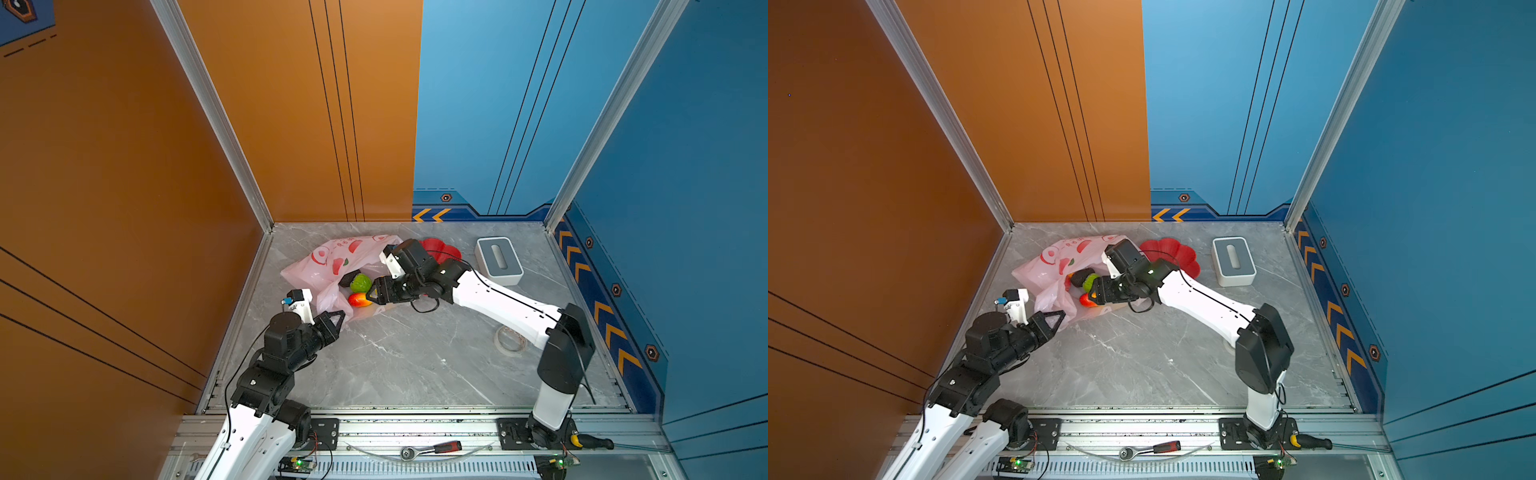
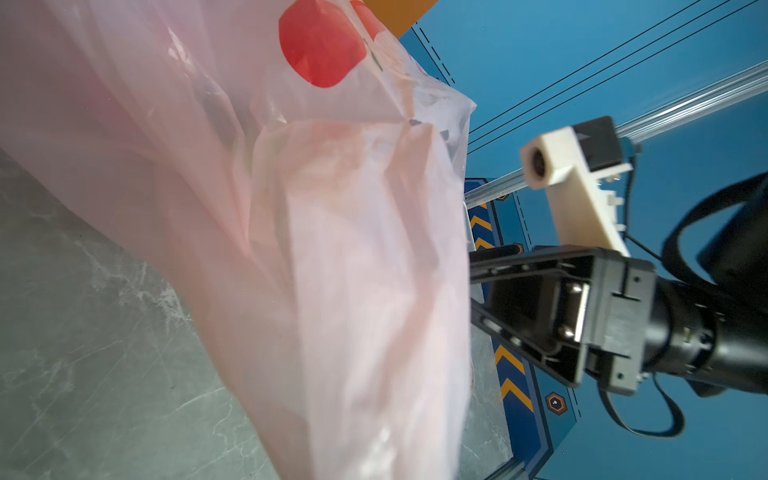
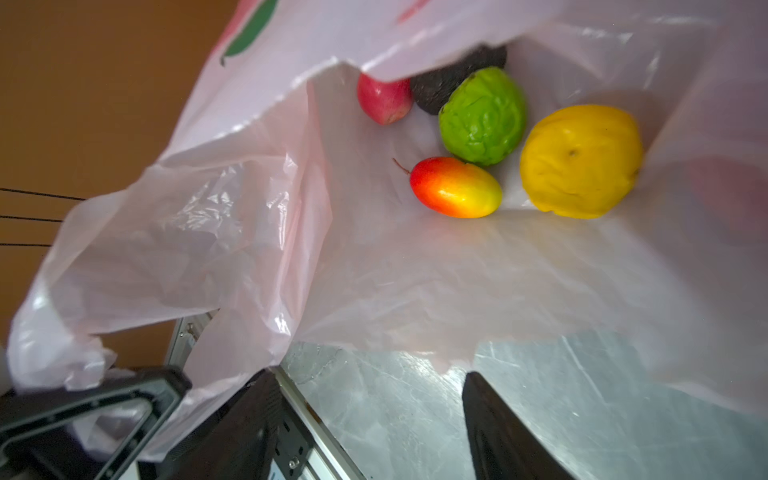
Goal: Place the fruits into the plastic bag
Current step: 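Withdraw the right gripper from the bag to above the red bowl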
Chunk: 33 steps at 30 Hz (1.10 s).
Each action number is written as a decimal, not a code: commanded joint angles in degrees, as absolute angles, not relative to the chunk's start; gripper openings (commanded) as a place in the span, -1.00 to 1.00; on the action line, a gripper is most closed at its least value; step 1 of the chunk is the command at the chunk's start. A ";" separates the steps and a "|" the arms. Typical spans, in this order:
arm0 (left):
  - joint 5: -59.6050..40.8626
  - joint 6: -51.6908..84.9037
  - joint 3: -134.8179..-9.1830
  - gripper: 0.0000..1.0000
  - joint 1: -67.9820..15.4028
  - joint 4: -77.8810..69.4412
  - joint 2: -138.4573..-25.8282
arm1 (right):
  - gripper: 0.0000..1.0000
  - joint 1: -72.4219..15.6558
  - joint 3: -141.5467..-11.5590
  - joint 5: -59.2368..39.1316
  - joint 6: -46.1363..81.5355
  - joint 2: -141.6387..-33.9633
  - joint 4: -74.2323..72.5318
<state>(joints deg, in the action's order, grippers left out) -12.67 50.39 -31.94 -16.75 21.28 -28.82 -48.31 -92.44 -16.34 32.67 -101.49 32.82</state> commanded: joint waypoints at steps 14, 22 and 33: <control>-11.60 48.10 -34.62 -1.00 -16.17 24.73 -28.54 | 0.52 -26.92 -82.69 -11.78 25.33 -87.45 39.81; -11.26 48.16 -34.54 -1.00 -16.15 25.22 -28.12 | 0.52 -22.15 -93.79 -12.89 19.70 -103.02 44.64; -12.12 47.55 -34.76 -1.00 -15.91 25.31 -28.89 | 0.51 -23.20 -112.72 -8.49 13.28 -123.74 48.50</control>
